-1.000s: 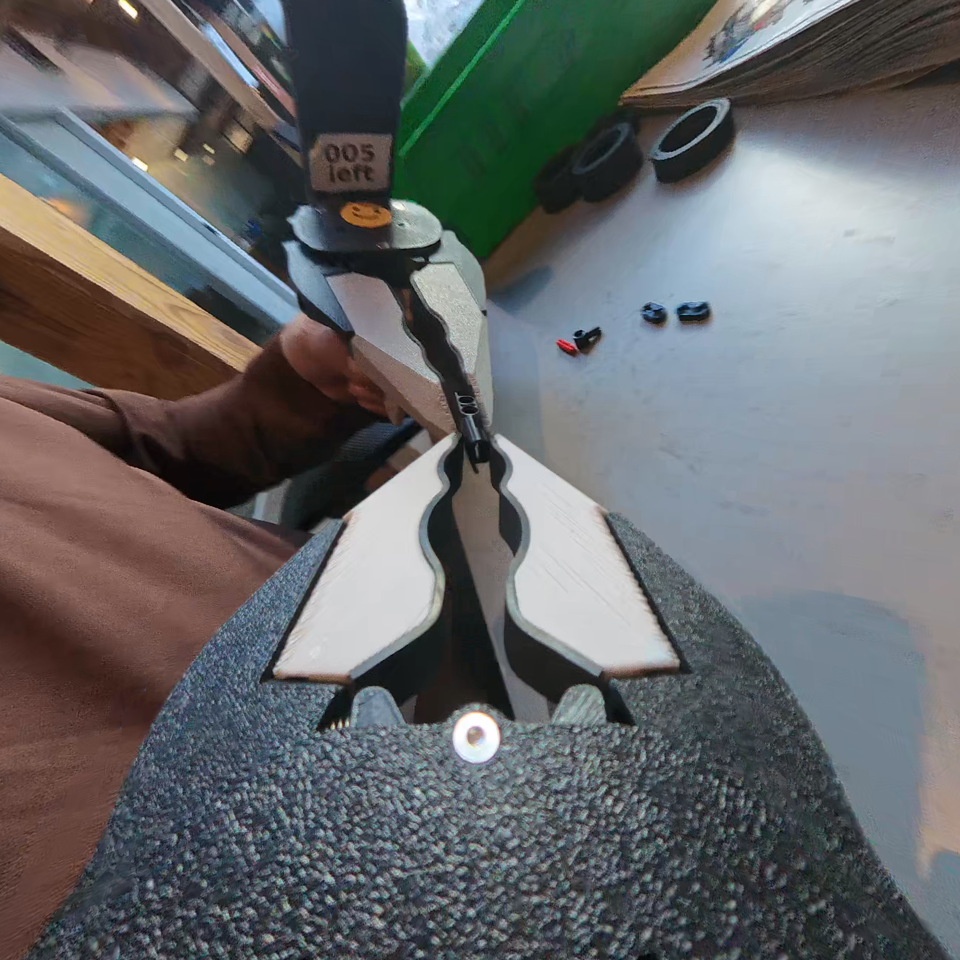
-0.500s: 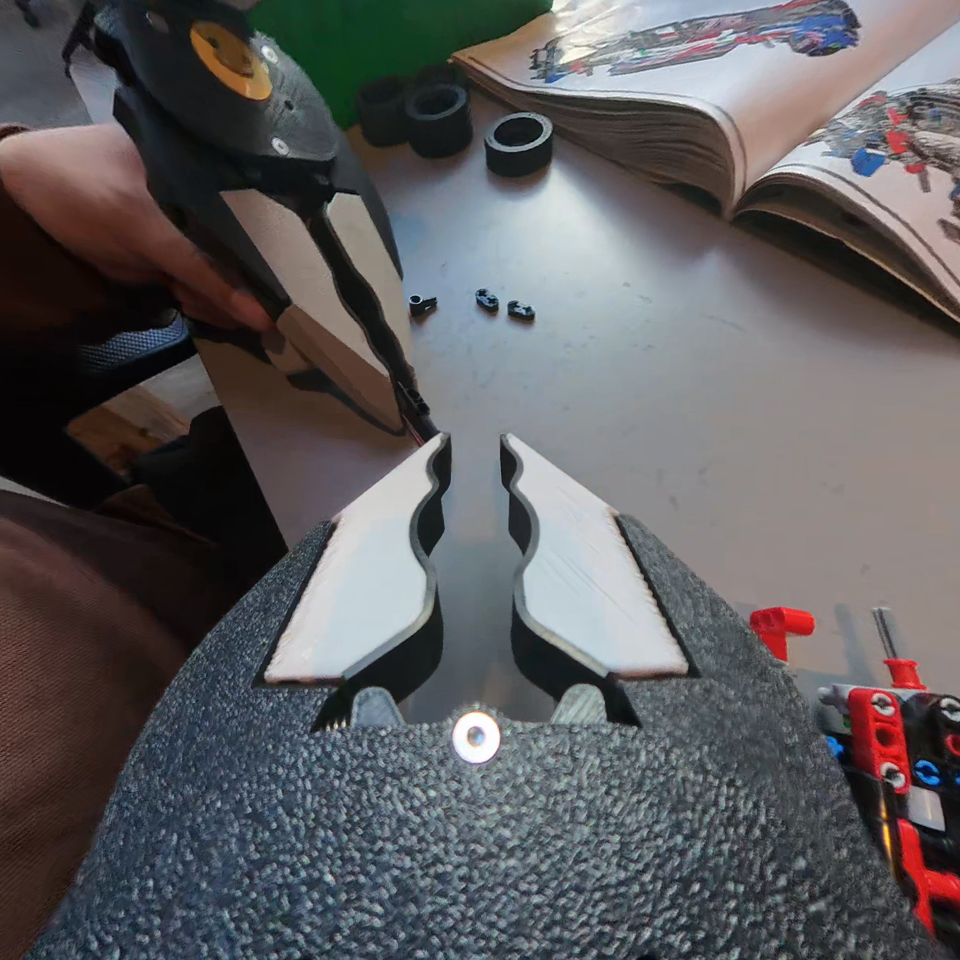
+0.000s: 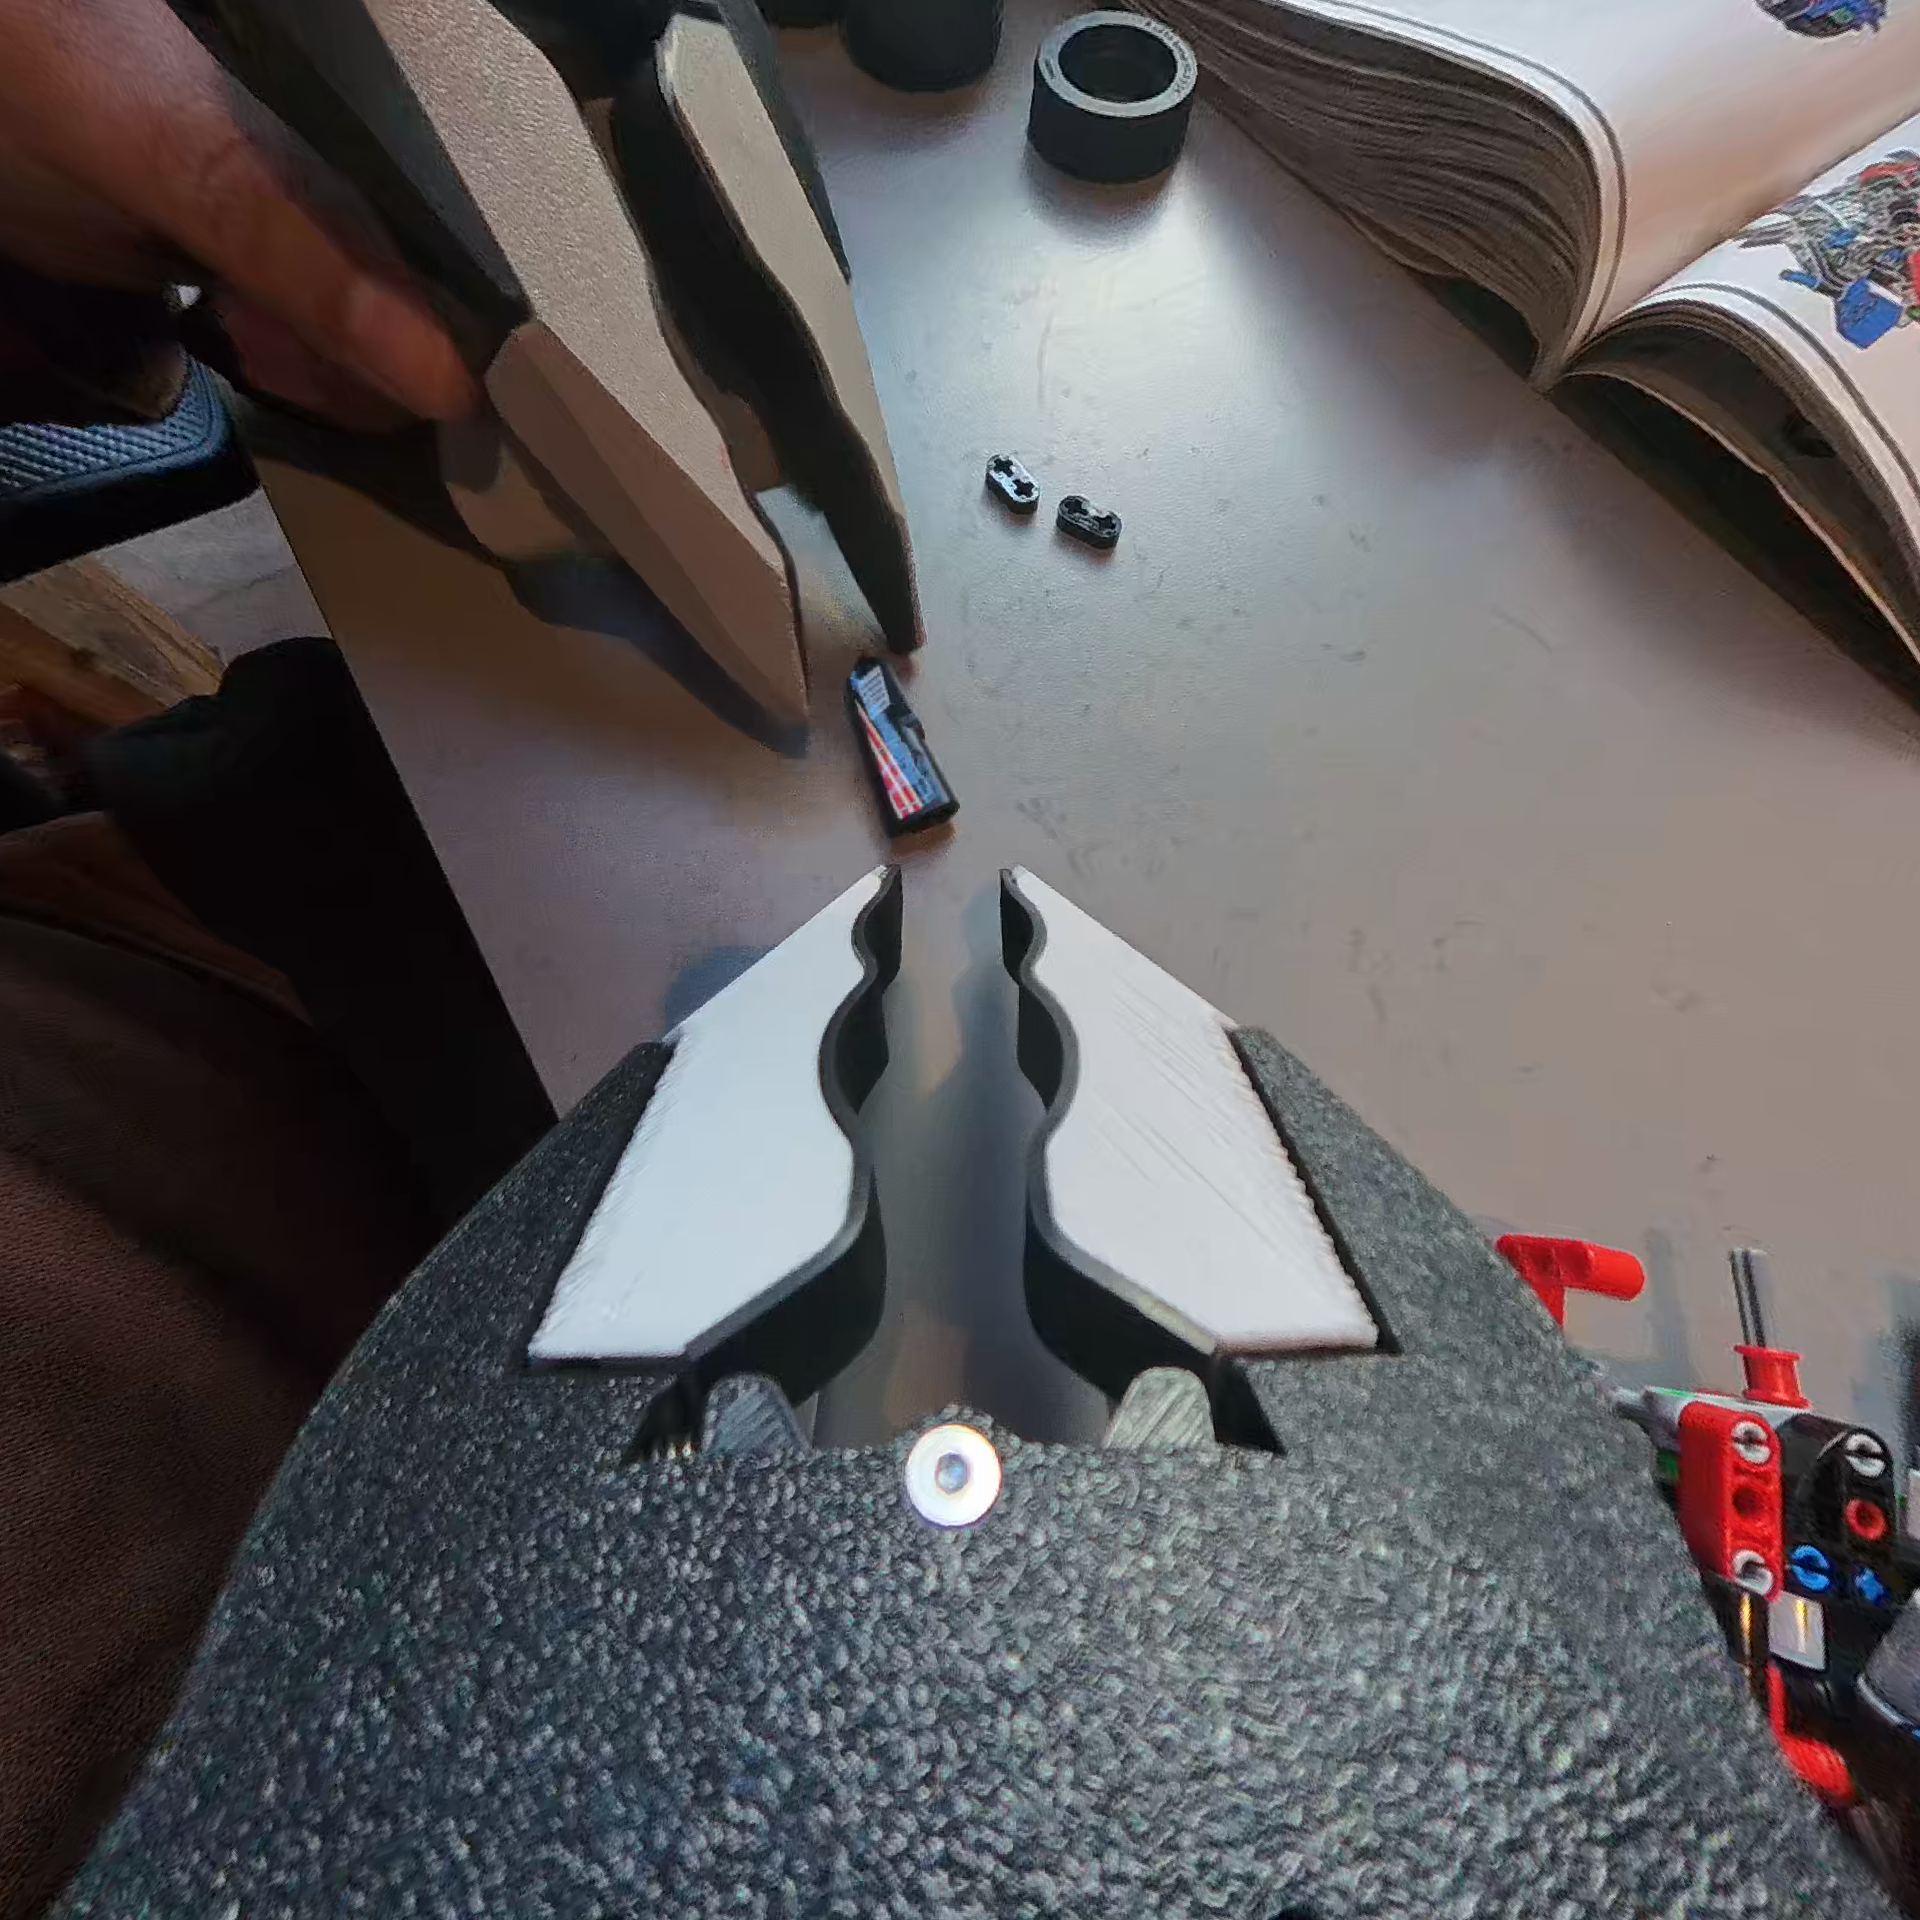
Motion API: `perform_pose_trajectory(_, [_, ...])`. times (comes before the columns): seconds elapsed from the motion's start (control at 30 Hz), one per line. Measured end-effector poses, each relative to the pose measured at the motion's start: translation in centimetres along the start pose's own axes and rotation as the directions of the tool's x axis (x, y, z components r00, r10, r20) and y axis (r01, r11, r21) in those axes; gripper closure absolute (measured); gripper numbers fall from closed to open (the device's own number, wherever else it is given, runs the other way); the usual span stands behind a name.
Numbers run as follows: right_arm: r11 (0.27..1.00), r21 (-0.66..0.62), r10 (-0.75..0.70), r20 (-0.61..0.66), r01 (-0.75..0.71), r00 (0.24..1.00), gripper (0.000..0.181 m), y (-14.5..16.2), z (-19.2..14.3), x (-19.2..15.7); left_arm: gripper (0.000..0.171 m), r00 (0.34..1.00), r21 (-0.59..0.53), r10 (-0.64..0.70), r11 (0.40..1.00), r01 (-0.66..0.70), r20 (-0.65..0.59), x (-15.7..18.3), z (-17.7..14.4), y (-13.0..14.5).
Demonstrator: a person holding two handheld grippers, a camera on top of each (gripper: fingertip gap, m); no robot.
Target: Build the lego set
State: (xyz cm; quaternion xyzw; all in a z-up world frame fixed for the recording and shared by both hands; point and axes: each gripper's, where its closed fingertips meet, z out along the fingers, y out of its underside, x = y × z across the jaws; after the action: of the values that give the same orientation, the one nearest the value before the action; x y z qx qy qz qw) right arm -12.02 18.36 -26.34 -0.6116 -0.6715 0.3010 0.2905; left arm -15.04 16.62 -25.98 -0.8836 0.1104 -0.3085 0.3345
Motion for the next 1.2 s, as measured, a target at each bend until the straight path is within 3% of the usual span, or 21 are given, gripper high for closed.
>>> perform_pose_trajectory(0.23, [0.997,0.080,0.013,-0.020,-0.012,1.000,0.162,-0.9,-0.9,0.4,0.127,0.964,0.073,0.195,0.975,-0.211,0.182,-1.6,-2.8,-0.3])
perform_pose_trajectory(0.43, [0.984,0.177,-0.004,-0.064,0.015,0.998,0.153,-2.6,-2.2,0.8,0.124,0.899,0.201,0.367,0.887,-0.415,0.238,-0.3,-4.1,-2.3])
perform_pose_trajectory(0.53, [0.979,0.206,0.008,-0.030,-0.002,1.000,0.146,-3.0,-2.0,0.7,0.125,0.884,0.265,0.398,0.849,-0.456,0.246,0.2,-4.5,-3.3])
perform_pose_trajectory(0.63, [0.980,0.196,0.024,-0.016,-0.020,1.000,0.146,-3.1,-1.3,1.3,0.133,0.880,0.301,0.345,0.844,-0.443,0.326,-1.3,-5.0,-4.6])
perform_pose_trajectory(0.67, [0.984,0.171,0.040,-0.013,-0.037,0.999,0.148,-2.8,-0.9,1.6,0.132,0.877,0.299,0.333,0.847,-0.440,0.348,-1.8,-5.0,-4.9])
perform_pose_trajectory(0.73, [0.990,0.110,0.095,-0.044,-0.090,0.994,0.132,-2.0,-0.1,2.7,0.132,0.860,0.283,0.315,0.850,-0.444,0.403,-2.8,-4.9,-5.4])
perform_pose_trajectory(0.93, [0.980,-0.010,0.193,-0.214,-0.199,0.958,0.147,0.1,0.8,5.7,0.136,0.776,0.162,0.328,0.864,-0.477,0.539,-5.2,-3.9,-6.0])
perform_pose_trajectory(1.07, [0.972,-0.003,0.223,-0.275,-0.233,0.935,0.155,0.4,0.5,6.8,0.134,0.703,0.071,0.302,0.891,-0.448,0.644,-7.4,-3.7,-5.9])
perform_pose_trajectory(1.2, [0.972,0.021,0.231,-0.287,-0.235,0.930,0.150,0.2,0.2,7.0,0.117,0.632,0.017,0.299,0.896,-0.443,0.715,-8.4,-3.9,-5.9])
